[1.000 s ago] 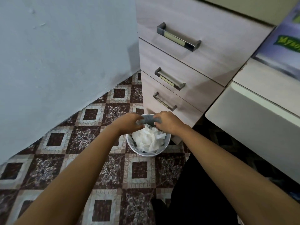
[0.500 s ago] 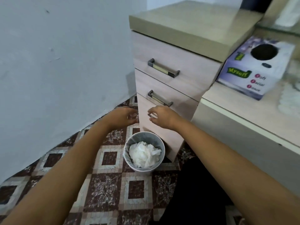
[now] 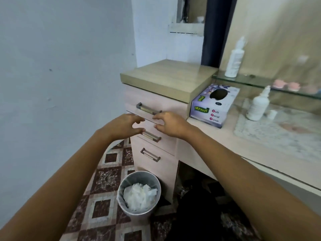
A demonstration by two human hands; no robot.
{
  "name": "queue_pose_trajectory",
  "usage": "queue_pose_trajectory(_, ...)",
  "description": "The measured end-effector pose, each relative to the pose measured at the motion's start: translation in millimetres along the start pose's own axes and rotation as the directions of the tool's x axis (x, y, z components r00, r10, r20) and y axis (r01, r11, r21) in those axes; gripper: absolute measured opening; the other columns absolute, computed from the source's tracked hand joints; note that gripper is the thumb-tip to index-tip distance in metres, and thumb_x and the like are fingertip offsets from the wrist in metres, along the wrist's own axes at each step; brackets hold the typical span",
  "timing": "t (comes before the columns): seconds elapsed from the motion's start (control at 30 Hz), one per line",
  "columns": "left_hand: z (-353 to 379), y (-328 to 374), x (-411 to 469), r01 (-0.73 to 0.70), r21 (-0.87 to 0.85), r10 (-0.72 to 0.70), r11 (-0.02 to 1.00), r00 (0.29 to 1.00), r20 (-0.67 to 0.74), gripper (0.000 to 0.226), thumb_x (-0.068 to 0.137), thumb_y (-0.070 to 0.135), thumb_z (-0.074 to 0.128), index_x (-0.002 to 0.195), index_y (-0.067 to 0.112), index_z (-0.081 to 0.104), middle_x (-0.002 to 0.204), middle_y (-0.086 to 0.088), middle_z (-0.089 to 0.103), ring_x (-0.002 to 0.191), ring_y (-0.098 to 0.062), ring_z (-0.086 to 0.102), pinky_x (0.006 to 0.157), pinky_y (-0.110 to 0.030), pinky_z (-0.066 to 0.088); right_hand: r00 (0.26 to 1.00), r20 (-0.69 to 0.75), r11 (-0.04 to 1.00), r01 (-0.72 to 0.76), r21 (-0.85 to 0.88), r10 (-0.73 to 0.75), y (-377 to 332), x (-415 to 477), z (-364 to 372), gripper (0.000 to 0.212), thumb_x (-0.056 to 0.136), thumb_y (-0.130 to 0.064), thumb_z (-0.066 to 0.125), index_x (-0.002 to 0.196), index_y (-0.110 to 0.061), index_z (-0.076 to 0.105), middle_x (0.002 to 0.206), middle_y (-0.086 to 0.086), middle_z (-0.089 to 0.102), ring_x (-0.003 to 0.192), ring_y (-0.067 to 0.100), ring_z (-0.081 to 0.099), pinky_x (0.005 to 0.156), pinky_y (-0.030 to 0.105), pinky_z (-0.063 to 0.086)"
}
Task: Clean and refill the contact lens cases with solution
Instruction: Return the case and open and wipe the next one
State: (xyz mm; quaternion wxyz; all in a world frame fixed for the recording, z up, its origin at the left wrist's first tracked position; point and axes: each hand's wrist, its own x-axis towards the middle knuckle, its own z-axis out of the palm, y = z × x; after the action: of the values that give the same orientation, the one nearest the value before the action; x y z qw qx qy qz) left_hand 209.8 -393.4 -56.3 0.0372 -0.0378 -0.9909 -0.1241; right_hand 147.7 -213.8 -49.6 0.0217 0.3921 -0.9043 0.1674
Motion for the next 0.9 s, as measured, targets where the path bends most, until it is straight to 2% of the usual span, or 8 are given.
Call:
queue_pose_trajectory(0.1, -16, 27, 8, -0.067, -0.019, 0.066, 0.998, 0.997, -0.044, 0.045, 0.090, 0.035, 0.059, 0.130, 0.017, 0.053, 0.126, -0.002, 0.058, 0.116, -0.016, 0.052, 0.092, -0.021, 0.035, 0.999, -0.054, 1.000, -0.008, -0.015, 0.008, 10, -14, -29, 0.036, 0.091, -0.022, 0.053, 0.126, -0.013, 0.056, 0.126, 0.010, 0.057, 0.116, 0.025, 0.051, 0.095, 0.032, 0.041)
queue_pose_trajectory(0.17, -22, 46, 14, -0.117, -0.026, 0.116, 0.993, 0.992, -0.047, 0.042, 0.090, 0.034, 0.059, 0.128, 0.018, 0.055, 0.122, -0.001, 0.059, 0.114, -0.016, 0.052, 0.090, -0.019, 0.035, 0.997, -0.079, 0.999, -0.028, -0.032, 0.025, 20, -27, -45, 0.037, 0.090, -0.021, 0.053, 0.127, -0.013, 0.055, 0.129, 0.009, 0.056, 0.118, 0.024, 0.051, 0.095, 0.030, 0.041)
queue_pose_trajectory(0.23, -25, 62, 23, -0.140, -0.015, 0.139, 0.990, 0.989, -0.053, 0.044, 0.089, 0.038, 0.057, 0.129, 0.018, 0.054, 0.120, -0.003, 0.059, 0.110, -0.017, 0.054, 0.092, -0.023, 0.039, 0.994, -0.092, 0.996, -0.067, -0.052, 0.062, 32, -38, -58, 0.039, 0.090, -0.023, 0.053, 0.128, -0.014, 0.054, 0.130, 0.007, 0.056, 0.118, 0.022, 0.050, 0.094, 0.029, 0.039)
queue_pose_trajectory(0.3, -25, 83, 33, -0.174, -0.007, 0.173, 0.985, 0.983, -0.065, 0.047, 0.088, 0.042, 0.057, 0.130, 0.020, 0.053, 0.123, -0.001, 0.058, 0.109, -0.015, 0.054, 0.092, -0.025, 0.040, 0.989, -0.107, 0.992, -0.109, -0.059, 0.102, 46, -53, -71, 0.036, 0.089, -0.021, 0.053, 0.123, -0.013, 0.058, 0.124, 0.008, 0.060, 0.114, 0.024, 0.052, 0.093, 0.031, 0.043)
queue_pose_trajectory(0.4, -22, 118, 45, -0.256, -0.050, 0.252, 0.965, 0.964, -0.084, 0.041, 0.089, 0.036, 0.059, 0.127, 0.020, 0.056, 0.118, 0.005, 0.058, 0.109, -0.013, 0.052, 0.081, -0.018, 0.034, 0.979, -0.132, 0.983, -0.169, -0.076, 0.158, 67, -77, -87, 0.031, 0.088, -0.021, 0.053, 0.116, -0.010, 0.061, 0.118, 0.012, 0.062, 0.108, 0.028, 0.054, 0.089, 0.039, 0.044)
queue_pose_trajectory(0.57, -7, 173, 71, -0.353, -0.049, 0.350, 0.934, 0.935, -0.061, 0.045, 0.088, 0.038, 0.059, 0.129, 0.021, 0.055, 0.130, -0.001, 0.055, 0.116, -0.016, 0.051, 0.096, -0.029, 0.041, 0.953, -0.166, 0.959, -0.270, -0.090, 0.253, 109, -125, -107, 0.037, 0.090, -0.022, 0.053, 0.126, -0.014, 0.056, 0.131, 0.007, 0.055, 0.121, 0.022, 0.049, 0.099, 0.033, 0.038)
queue_pose_trajectory(0.77, 16, 244, 94, -0.468, -0.030, 0.467, 0.883, 0.883, -0.042, 0.047, 0.089, 0.042, 0.056, 0.131, 0.022, 0.051, 0.130, -0.002, 0.054, 0.117, -0.016, 0.048, 0.096, -0.029, 0.039, 0.892, -0.196, 0.899, -0.429, -0.084, 0.407, 154, -186, -128, 0.039, 0.094, -0.028, 0.051, 0.131, -0.017, 0.050, 0.135, 0.003, 0.051, 0.124, 0.020, 0.044, 0.101, 0.029, 0.034)
queue_pose_trajectory(0.9, 30, 273, 107, -0.513, -0.010, 0.510, 0.858, 0.855, -0.099, 0.047, 0.090, 0.041, 0.055, 0.132, 0.021, 0.051, 0.132, 0.000, 0.052, 0.122, -0.017, 0.045, 0.096, -0.029, 0.038, 0.844, -0.205, 0.852, -0.518, -0.073, 0.495, 180, -217, -131, 0.039, 0.093, -0.030, 0.051, 0.131, -0.018, 0.050, 0.134, 0.003, 0.051, 0.124, 0.019, 0.044, 0.102, 0.030, 0.035)
